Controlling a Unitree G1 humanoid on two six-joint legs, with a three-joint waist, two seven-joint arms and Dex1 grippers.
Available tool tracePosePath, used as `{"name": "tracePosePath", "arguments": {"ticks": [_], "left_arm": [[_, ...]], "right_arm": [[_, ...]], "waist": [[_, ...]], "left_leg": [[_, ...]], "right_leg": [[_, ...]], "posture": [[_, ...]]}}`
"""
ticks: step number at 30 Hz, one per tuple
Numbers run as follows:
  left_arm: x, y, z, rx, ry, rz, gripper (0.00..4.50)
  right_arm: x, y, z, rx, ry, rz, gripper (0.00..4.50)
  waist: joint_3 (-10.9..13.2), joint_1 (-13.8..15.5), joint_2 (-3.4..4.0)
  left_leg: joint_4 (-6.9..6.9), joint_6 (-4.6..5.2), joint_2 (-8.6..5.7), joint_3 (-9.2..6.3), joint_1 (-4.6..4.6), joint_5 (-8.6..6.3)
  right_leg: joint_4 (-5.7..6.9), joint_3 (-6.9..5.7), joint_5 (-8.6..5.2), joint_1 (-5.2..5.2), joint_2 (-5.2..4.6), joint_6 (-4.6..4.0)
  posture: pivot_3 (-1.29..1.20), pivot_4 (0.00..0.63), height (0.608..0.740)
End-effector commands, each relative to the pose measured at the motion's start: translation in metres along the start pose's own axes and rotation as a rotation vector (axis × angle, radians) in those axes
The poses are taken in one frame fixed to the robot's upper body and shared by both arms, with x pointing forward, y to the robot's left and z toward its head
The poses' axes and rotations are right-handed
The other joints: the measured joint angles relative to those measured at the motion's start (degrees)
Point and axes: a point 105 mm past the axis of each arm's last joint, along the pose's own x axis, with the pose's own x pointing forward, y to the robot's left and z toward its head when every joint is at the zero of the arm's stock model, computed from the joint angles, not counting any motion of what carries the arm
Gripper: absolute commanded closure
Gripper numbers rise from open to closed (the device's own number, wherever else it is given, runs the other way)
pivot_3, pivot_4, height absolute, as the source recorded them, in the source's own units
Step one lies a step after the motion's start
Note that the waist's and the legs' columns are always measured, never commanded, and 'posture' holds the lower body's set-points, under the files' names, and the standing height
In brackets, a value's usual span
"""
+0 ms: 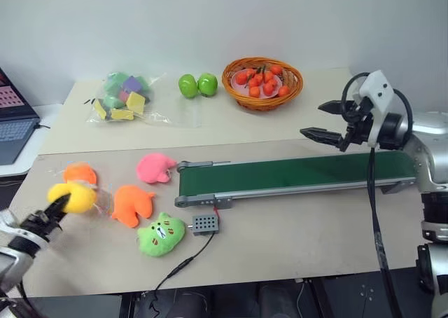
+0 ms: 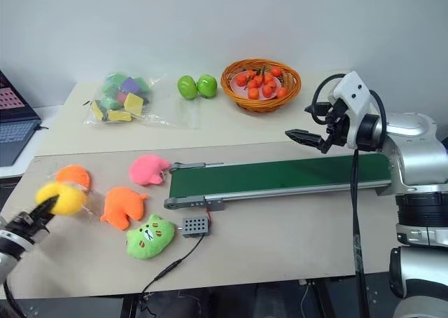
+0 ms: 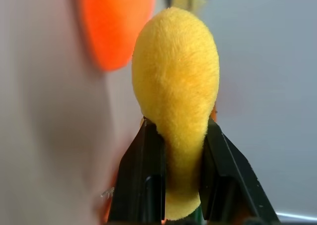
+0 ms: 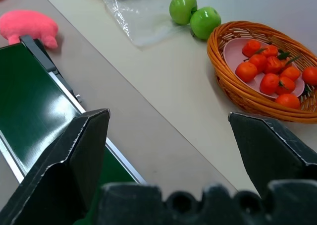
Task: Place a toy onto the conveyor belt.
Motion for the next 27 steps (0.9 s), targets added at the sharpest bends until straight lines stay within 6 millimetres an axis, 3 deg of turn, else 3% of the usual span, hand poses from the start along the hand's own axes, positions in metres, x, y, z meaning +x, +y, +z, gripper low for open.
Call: {"name": "tracePosePath", "arguments": {"ticks": [1,3,5,9,13,19,27], "left_arm": [[0.005,-0.058,0.012,0.203,0.015,-0.15,3.69],[0.015,-0.089,-0.001,0.364,0.071,-0.221,3.69],[0.033,-0.125,-0.029,0.513,0.172,-0.312,3.69],[0.063,-0.155,-0.081,0.876,0.332,-0.355,3.69],[0.096,-0.206,-0.134,1.195,0.355,-0.503,3.69],[0.117,-0.207,-0.189,1.723,0.427,-0.596,3.69],[0.131,-0.174,-0.229,2.411,0.343,-0.843,3.69]], "right_arm": [[0.0,-0.002,0.012,-0.047,-0.035,-0.01,0.0],[0.002,-0.003,0.012,-0.047,-0.04,-0.01,0.0],[0.004,-0.002,0.012,-0.045,-0.044,-0.005,0.0],[0.01,0.0,0.012,-0.044,-0.056,0.007,0.0],[0.01,-0.001,0.013,-0.044,-0.065,-0.001,0.0],[0.004,-0.001,0.01,-0.036,-0.063,-0.029,0.0],[-0.008,0.0,0.003,-0.023,-0.056,-0.078,0.0]], "waist": [[0.0,0.0,0.0],[0.0,0.0,-0.01],[0.0,0.3,-0.01],[0.0,0.5,-0.01],[0.0,0.4,-0.07],[0.0,-0.8,-0.03],[0.0,0.0,-0.03]], "left_leg": [[0.0,0.0,0.0,0.0,0.0,0.0],[0.0,0.0,0.0,0.0,-0.02,0.0],[0.01,0.0,0.01,0.0,-0.05,0.0],[0.07,0.0,0.01,0.0,-0.06,0.0],[0.09,0.0,-0.02,0.02,-0.13,0.0],[-0.07,0.08,0.08,0.23,-0.18,-0.04],[-0.07,0.1,0.09,0.27,-0.17,-0.04]], "right_leg": [[0.0,0.0,0.0,0.0,0.0,0.0],[-0.02,-0.01,0.0,0.01,-0.01,0.0],[-0.04,-0.01,0.01,0.03,-0.02,-0.01],[-0.07,-0.05,0.04,0.1,-0.06,-0.02],[-0.16,-0.05,0.09,0.12,-0.09,0.01],[-0.76,-0.04,0.32,0.13,-0.02,0.05],[-0.93,-0.05,0.39,0.12,0.05,0.04]], "posture": [[0.0,0.15,0.74],[0.0,0.15,0.74],[0.0,0.15,0.74],[0.0,0.15,0.74],[0.0,0.15,0.74],[0.0,0.15,0.74],[0.0,0.15,0.74]]}}
